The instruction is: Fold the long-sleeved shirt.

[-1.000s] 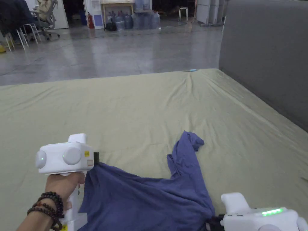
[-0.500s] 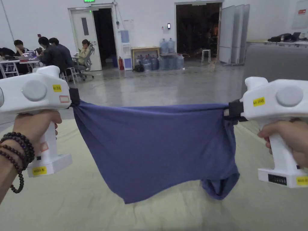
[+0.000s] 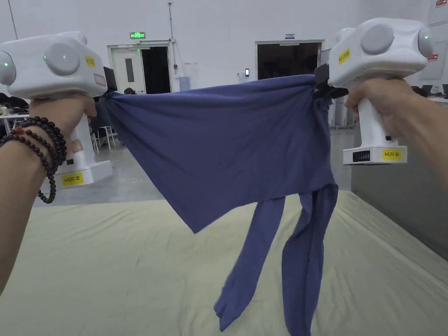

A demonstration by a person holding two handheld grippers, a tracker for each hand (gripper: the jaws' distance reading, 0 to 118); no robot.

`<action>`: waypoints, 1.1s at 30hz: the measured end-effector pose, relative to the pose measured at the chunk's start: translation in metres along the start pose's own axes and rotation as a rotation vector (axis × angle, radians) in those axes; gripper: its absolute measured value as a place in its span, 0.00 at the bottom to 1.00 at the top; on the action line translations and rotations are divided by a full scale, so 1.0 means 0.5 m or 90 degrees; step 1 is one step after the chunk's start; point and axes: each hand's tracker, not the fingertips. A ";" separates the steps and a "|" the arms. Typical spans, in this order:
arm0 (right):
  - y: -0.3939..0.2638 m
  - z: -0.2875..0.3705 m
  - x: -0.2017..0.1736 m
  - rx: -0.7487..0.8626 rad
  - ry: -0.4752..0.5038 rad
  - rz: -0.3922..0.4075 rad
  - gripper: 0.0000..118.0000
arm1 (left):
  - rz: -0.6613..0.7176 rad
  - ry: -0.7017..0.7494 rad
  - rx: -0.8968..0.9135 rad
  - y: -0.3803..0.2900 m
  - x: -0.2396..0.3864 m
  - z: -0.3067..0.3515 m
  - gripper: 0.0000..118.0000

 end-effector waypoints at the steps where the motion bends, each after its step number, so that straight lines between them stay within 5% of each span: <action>1: -0.022 -0.008 0.008 -0.007 0.004 -0.006 0.06 | -0.002 -0.007 -0.001 -0.016 0.000 -0.006 0.00; 12: -0.447 -0.143 0.084 -0.164 -0.005 -0.079 0.06 | -0.009 -0.025 -0.158 -0.373 -0.032 -0.054 0.00; 18: -0.586 0.004 0.080 -0.150 0.027 -0.031 0.06 | 0.020 -0.069 -0.182 -0.504 -0.071 0.097 0.00; 23: -0.789 0.146 0.096 -0.261 0.057 -0.027 0.06 | -0.048 -0.087 -0.306 -0.680 -0.097 0.264 0.00; 28: -1.014 0.237 0.096 -0.438 0.054 0.032 0.06 | -0.078 -0.112 -0.459 -0.881 -0.117 0.413 0.00; 33: -1.101 0.274 0.073 -0.480 0.059 0.046 0.06 | -0.113 -0.095 -0.487 -0.980 -0.128 0.483 0.00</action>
